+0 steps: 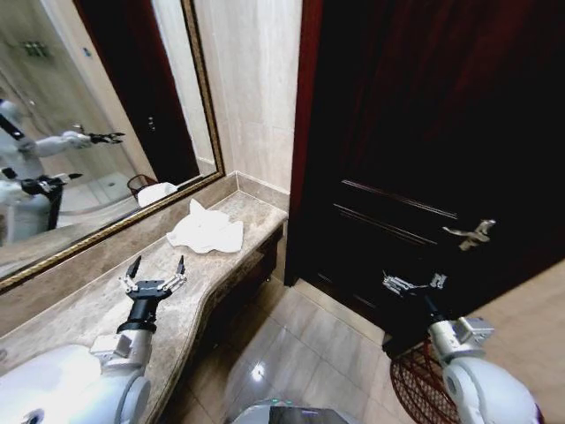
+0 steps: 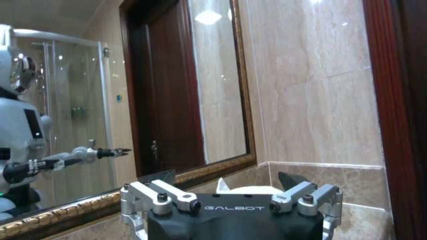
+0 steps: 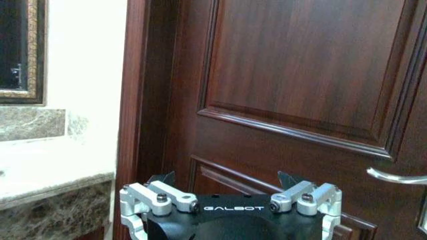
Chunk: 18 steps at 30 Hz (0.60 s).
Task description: Discard the used towel into the hamper.
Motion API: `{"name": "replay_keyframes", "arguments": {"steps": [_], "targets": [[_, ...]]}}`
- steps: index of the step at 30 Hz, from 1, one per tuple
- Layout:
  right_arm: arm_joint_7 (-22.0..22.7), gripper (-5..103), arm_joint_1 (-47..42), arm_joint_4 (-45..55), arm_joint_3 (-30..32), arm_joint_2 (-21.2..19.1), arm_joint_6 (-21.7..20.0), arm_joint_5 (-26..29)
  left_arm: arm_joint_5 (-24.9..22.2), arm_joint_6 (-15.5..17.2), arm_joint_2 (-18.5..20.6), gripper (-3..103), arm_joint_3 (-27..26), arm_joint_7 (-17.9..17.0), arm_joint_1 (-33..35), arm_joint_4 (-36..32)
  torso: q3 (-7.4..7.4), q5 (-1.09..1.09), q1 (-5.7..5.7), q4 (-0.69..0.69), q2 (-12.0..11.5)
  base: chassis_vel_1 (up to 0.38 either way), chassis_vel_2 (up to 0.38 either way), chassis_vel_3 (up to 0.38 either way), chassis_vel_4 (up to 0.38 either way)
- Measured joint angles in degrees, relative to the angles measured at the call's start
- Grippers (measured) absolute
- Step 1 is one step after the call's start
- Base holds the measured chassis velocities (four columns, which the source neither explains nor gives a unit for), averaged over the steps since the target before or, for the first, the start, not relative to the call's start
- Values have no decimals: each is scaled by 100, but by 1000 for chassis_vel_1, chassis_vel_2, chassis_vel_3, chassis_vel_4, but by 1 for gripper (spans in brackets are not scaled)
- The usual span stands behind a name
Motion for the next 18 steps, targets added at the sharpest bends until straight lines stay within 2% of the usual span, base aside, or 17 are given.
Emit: {"name": "replay_keyframes", "arguments": {"steps": [18], "targets": [[-115,100,-55,61,-38,9,-8,-37,22,13,-75,100,2,-74,44,-42,0,1,-1,1,0,-96,101,89,-102]]}}
